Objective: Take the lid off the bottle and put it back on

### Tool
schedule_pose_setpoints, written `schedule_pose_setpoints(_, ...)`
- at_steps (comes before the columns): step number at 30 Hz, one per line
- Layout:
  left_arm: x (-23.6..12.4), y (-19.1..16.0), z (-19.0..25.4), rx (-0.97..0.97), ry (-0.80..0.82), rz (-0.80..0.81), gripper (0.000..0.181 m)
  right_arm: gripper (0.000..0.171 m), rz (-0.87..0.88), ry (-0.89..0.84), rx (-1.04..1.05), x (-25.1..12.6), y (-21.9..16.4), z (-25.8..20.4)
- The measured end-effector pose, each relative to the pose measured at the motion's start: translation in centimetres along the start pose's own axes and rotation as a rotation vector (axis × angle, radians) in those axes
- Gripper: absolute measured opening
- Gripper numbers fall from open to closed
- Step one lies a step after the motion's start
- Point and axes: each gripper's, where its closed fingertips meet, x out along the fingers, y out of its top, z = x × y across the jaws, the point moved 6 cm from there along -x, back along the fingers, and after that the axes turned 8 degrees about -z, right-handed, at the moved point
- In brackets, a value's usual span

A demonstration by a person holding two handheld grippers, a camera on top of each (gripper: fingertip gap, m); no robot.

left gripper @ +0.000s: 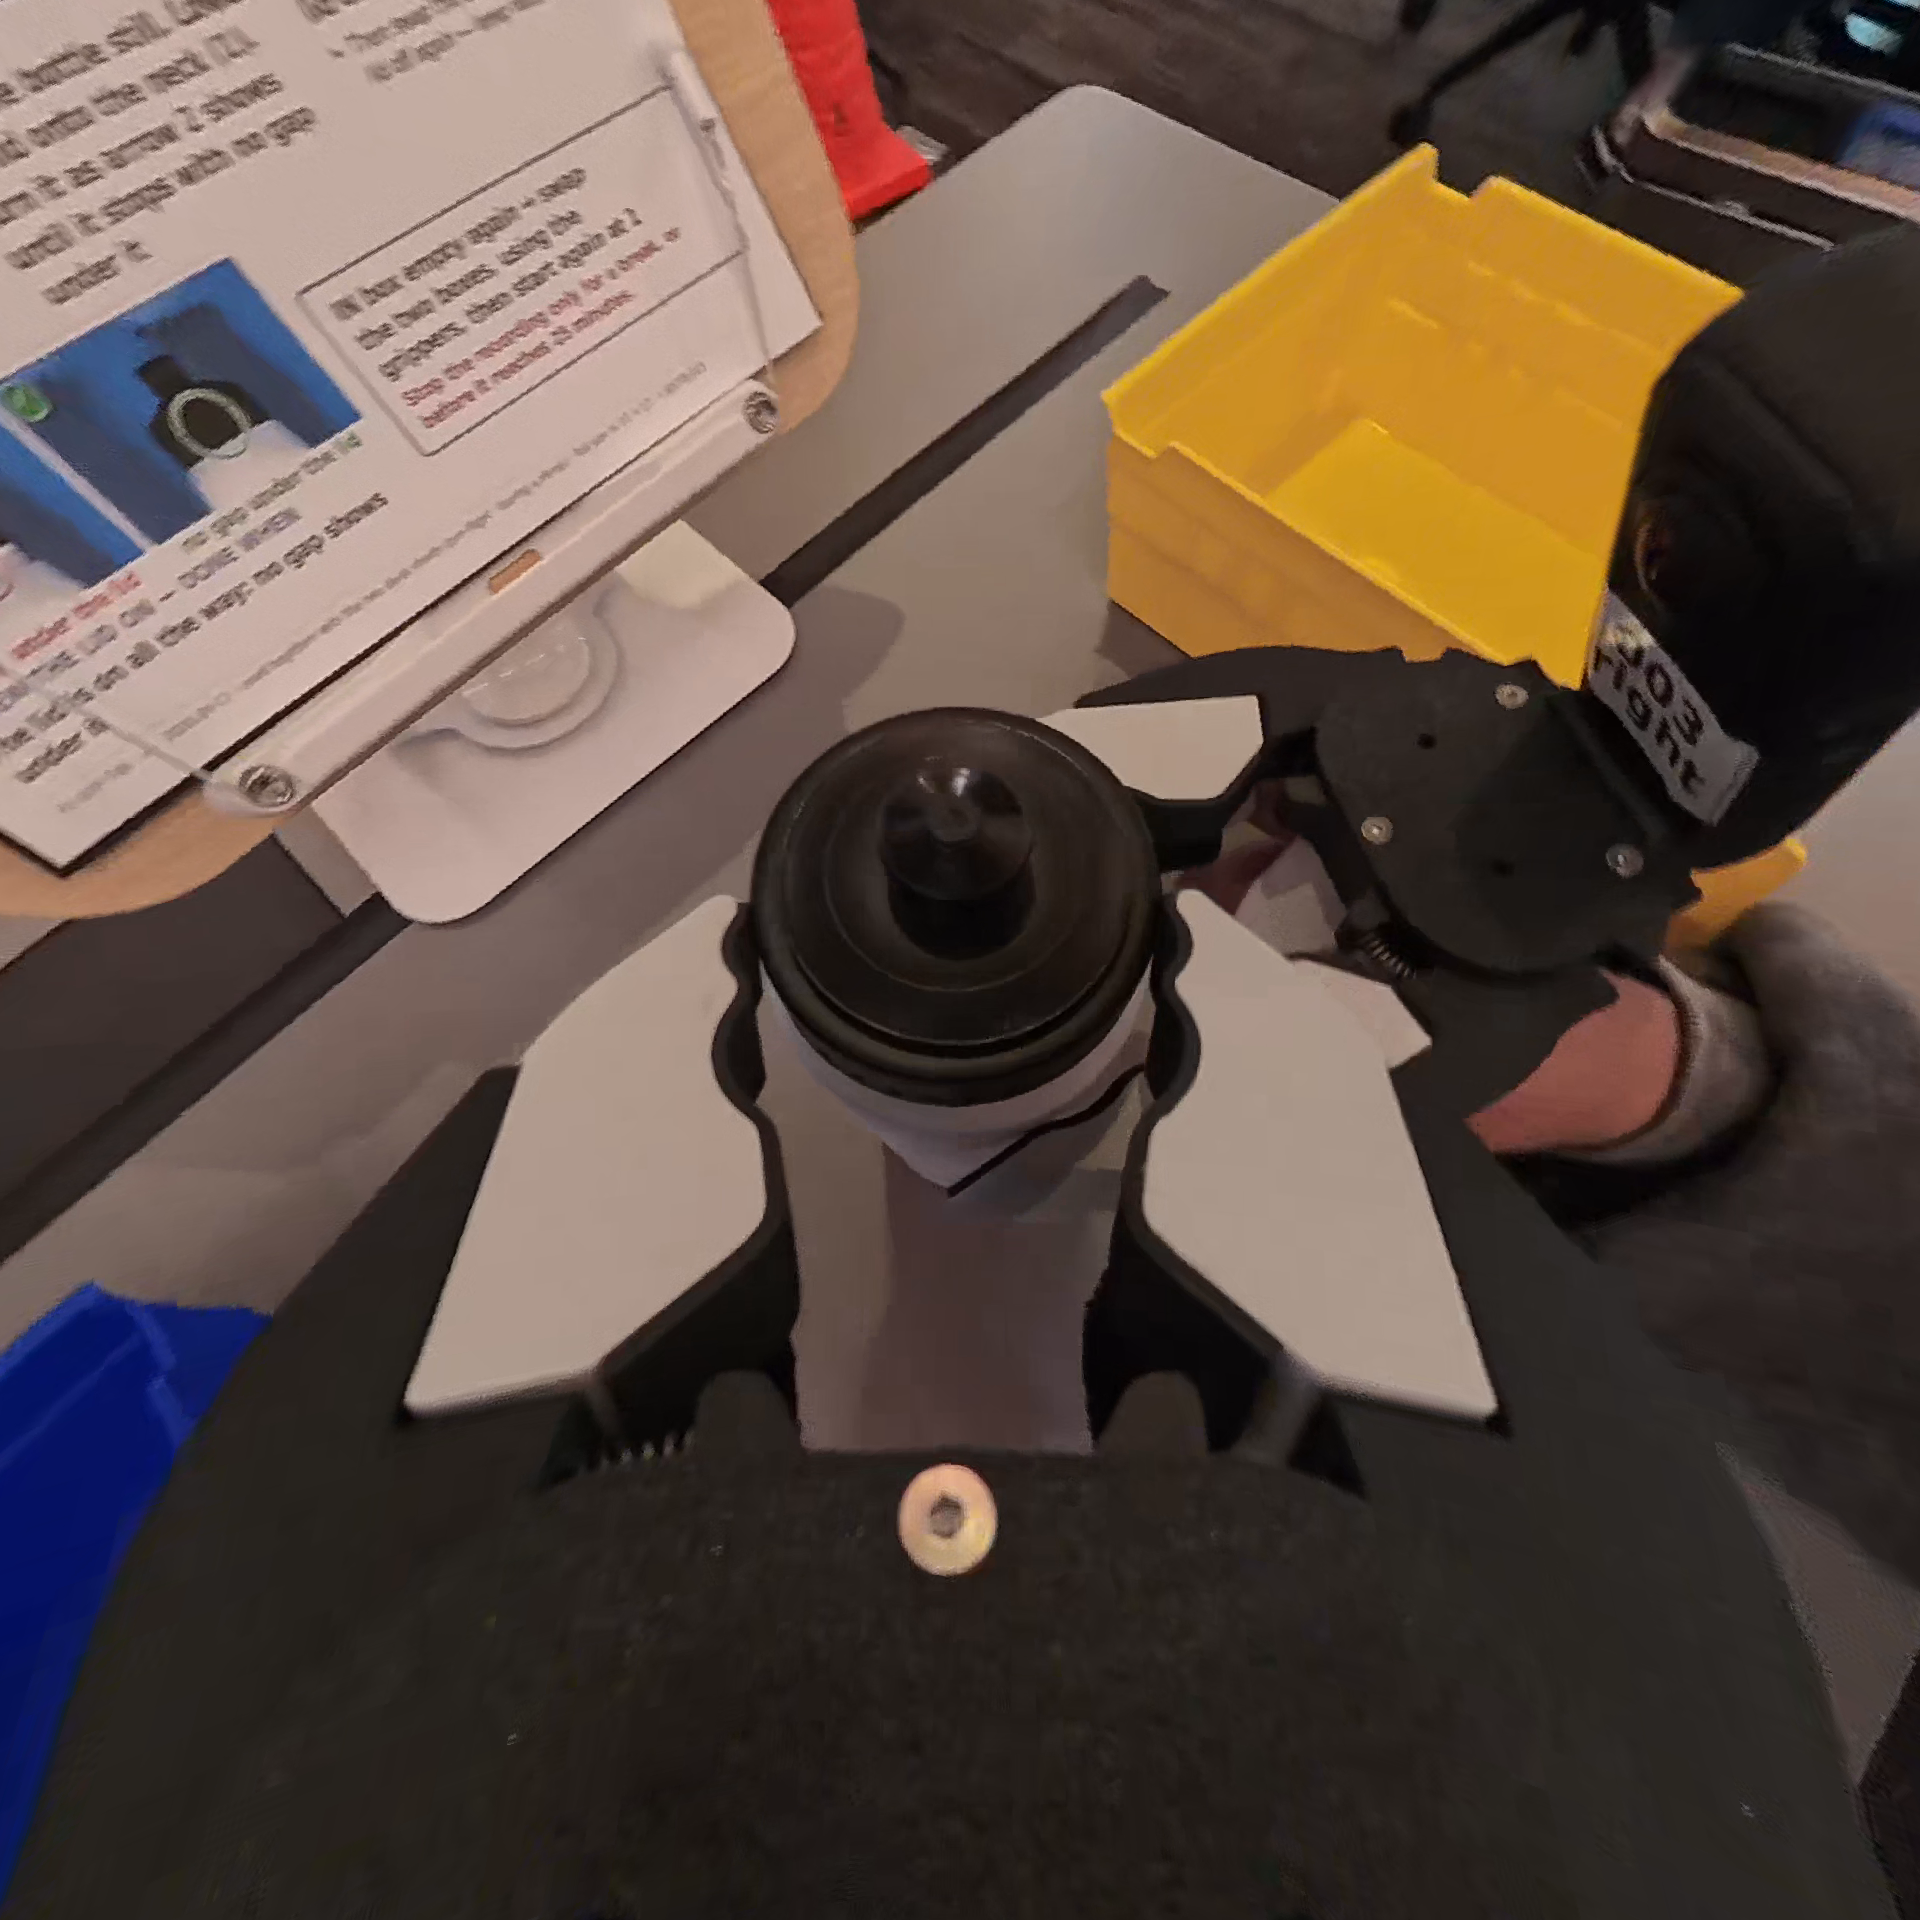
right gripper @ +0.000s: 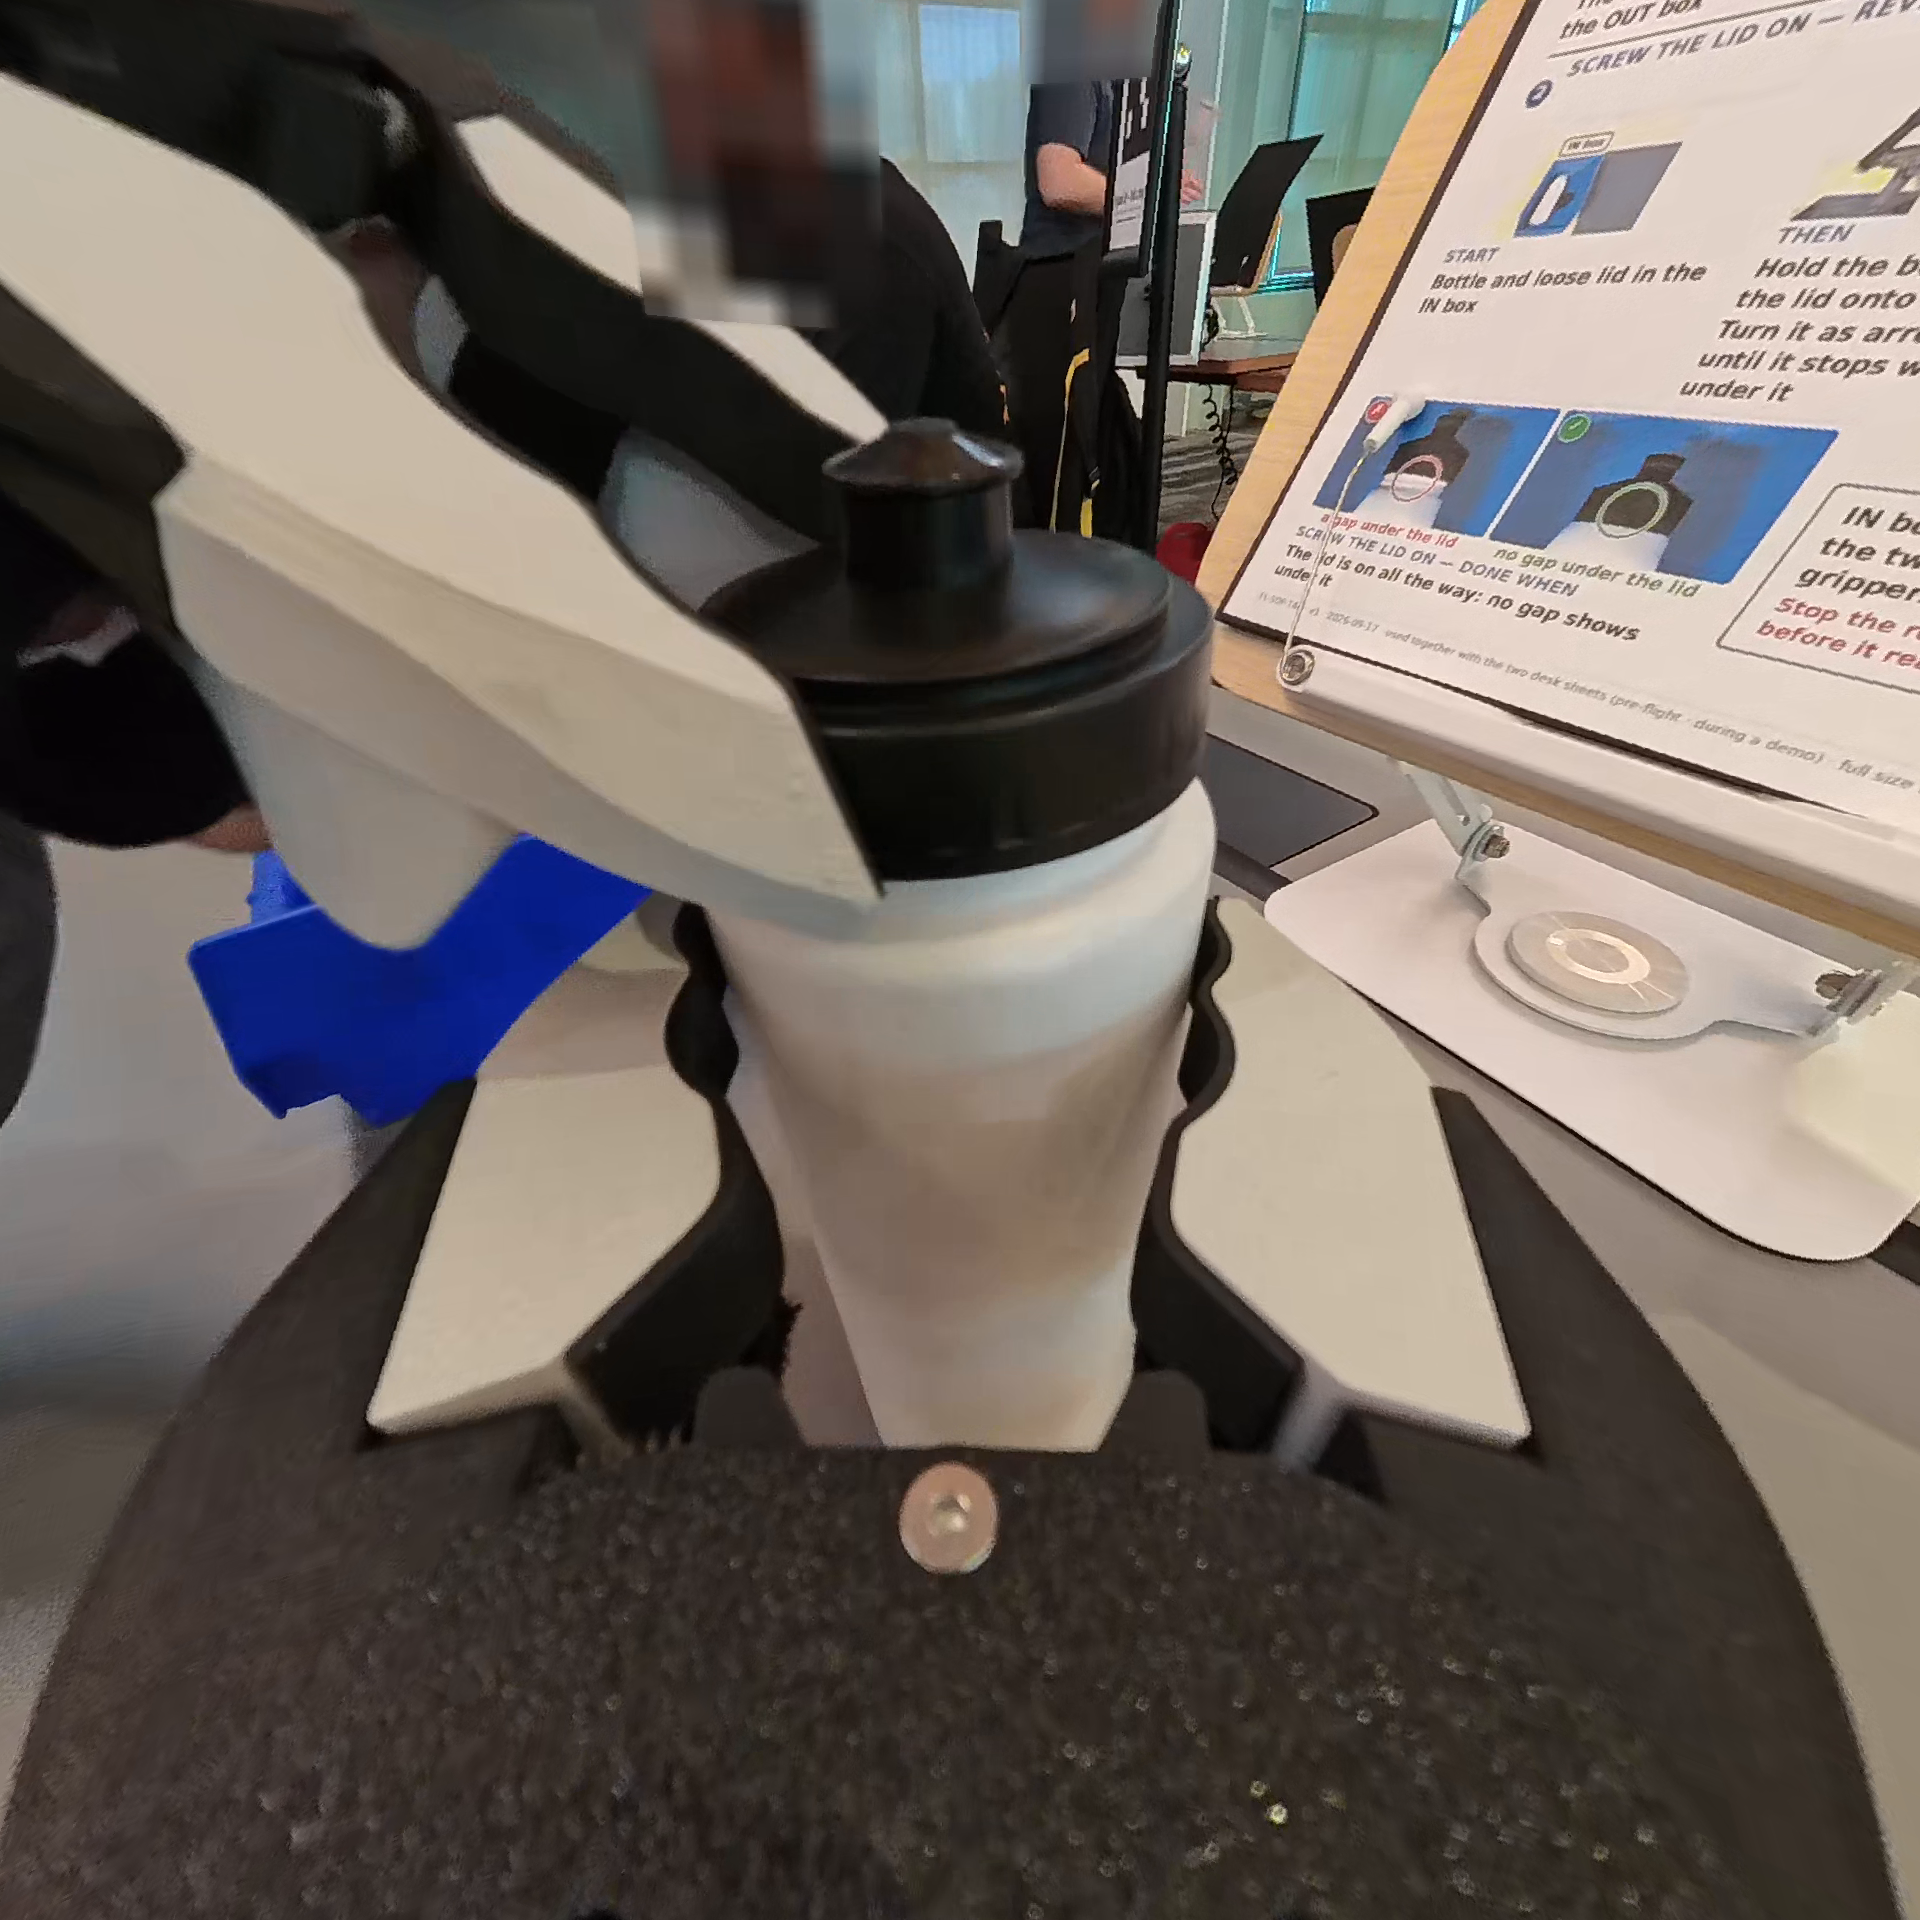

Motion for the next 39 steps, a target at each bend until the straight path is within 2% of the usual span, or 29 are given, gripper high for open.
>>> schedule_pose_setpoints(14,0.1,0.7,-2.6,0.642,-0.496,-0.165,0.072,0.086,0.009,0.032,-0.026,0.2,0.0,-0.5)
schedule_pose_setpoints(20,0.5,1.0,-3.1,0.740,-0.587,-0.138,0.072,0.086,0.001,0.024,-0.009,0.2,0.0,-0.4)
schedule_pose_setpoints(22,0.5,0.7,-3.0,0.700,-0.543,-0.138,0.079,0.086,0.005,0.025,-0.004,0.2,0.0,-0.3)
schedule_pose_setpoints(24,0.2,0.2,-2.7,0.627,-0.504,-0.136,0.099,0.086,0.011,0.024,-0.001,0.3,0.0,-0.3)
schedule_pose_setpoints(27,-0.4,-0.1,-1.7,0.423,-0.447,-0.017,0.112,0.086,0.009,0.019,0.002,0.3,0.0,-0.3)
schedule_pose_setpoints(34,-0.8,-0.9,-0.2,-0.275,-0.098,0.244,0.102,0.086,0.020,0.008,0.009,0.3,0.0,-0.3)
schedule_pose_setpoints(39,-0.3,-1.6,0.7,-0.450,0.159,0.298,0.097,0.086,0.015,0.005,0.007,0.3,0.0,-0.4)
